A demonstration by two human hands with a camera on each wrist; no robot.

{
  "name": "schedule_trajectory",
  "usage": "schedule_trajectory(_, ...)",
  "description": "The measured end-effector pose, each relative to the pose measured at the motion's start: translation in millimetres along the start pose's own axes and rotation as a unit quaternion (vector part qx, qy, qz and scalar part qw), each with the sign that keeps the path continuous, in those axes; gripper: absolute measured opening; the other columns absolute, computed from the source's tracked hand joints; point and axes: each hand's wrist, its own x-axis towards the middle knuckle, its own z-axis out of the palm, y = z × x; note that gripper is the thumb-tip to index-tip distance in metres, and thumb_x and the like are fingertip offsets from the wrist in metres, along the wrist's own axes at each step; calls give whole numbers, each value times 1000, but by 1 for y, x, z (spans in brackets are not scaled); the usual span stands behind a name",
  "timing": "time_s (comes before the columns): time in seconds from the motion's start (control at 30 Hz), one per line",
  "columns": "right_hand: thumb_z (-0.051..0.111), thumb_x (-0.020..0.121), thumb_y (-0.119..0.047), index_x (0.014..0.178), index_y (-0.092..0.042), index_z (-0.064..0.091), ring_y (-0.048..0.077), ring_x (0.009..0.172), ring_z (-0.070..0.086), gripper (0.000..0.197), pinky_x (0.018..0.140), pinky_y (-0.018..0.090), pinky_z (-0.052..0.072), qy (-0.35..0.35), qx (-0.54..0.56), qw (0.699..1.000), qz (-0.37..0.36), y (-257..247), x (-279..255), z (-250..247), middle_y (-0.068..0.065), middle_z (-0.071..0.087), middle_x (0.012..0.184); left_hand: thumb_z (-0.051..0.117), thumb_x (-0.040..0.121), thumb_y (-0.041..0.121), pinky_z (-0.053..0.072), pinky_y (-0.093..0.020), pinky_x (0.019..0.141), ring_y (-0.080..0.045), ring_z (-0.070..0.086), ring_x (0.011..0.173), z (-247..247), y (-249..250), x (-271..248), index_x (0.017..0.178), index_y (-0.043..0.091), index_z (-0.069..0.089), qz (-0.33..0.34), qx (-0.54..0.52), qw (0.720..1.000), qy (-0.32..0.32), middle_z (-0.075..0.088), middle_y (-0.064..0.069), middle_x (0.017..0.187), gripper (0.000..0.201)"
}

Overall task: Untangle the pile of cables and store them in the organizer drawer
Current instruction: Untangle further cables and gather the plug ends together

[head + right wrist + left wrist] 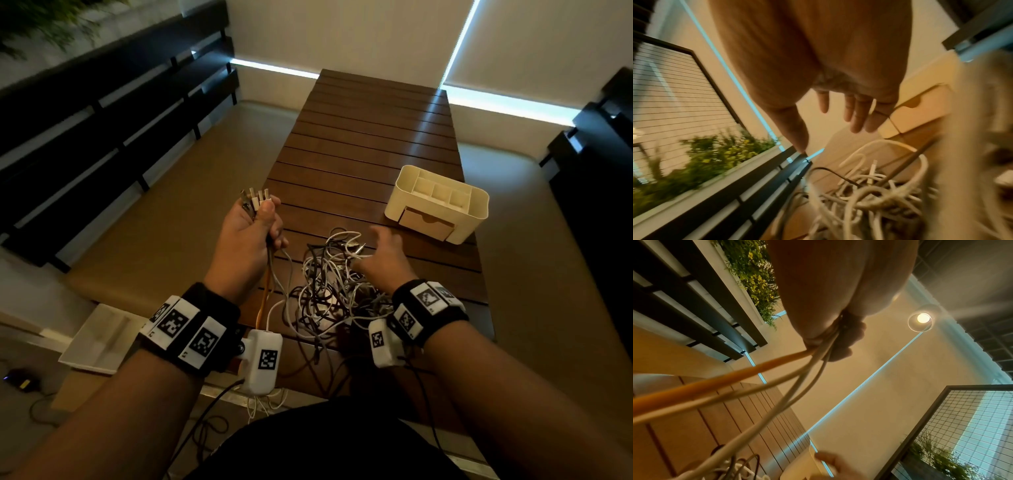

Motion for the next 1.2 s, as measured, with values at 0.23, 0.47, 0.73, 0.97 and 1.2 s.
schedule_trajectory(0.23, 59, 99, -29, 115, -23, 60, 13, 105, 66, 17, 94, 34, 53, -209, 84, 949, -222, -59, -50, 15, -3, 70, 111, 37, 107, 20, 49, -30, 60, -10, 53, 58, 9, -5, 1, 104, 14, 51, -3, -27, 999, -34, 52, 7, 61, 15)
schedule_trajectory(0.47, 58, 99, -36, 89, -24, 64, 25, 81, 70, 18, 83, 42, 58, -228, 83, 955, -170, -33, -37, 19, 2, 72, 81, 36, 108, 20, 42, -27, 59, -9, 40, 55, -3, -1, 4, 102, 12, 53, 4, -23, 1000, 12, 43, 7, 60, 19)
schedule_trajectory(0.73, 61, 98, -23, 92, -5, 61, 10, 55, 51, 19, 57, 30, 46, -137, 123, 962, -202, -50, -35, 11, 3, 56, 71, 68, 92, 17, 44, -21, 53, -5, 48, 55, -15, -17, 4, 98, 6, 59, 30, 187, 980, -63, 53, 7, 67, 14)
schedule_trajectory(0.97, 71, 91, -25, 84, -15, 65, 2, 54, 48, 13, 55, 25, 43, -132, 105, 957, -236, -63, -41, 1, -4, 57, 69, 61, 98, 26, 38, -27, 48, -16, 39, 50, -17, -5, 9, 76, 8, 52, -31, 302, 930, -205, 43, -6, 59, 29)
schedule_trajectory(1.2, 74, 88, -27, 89, -11, 65, 14, 59, 53, 19, 53, 23, 45, -179, 127, 947, -233, -56, -45, -4, 19, 63, 81, 66, 92, 20, 36, -23, 45, -14, 39, 49, -23, 15, 6, 83, -5, 57, -66, 315, 909, -264, 47, -7, 64, 29)
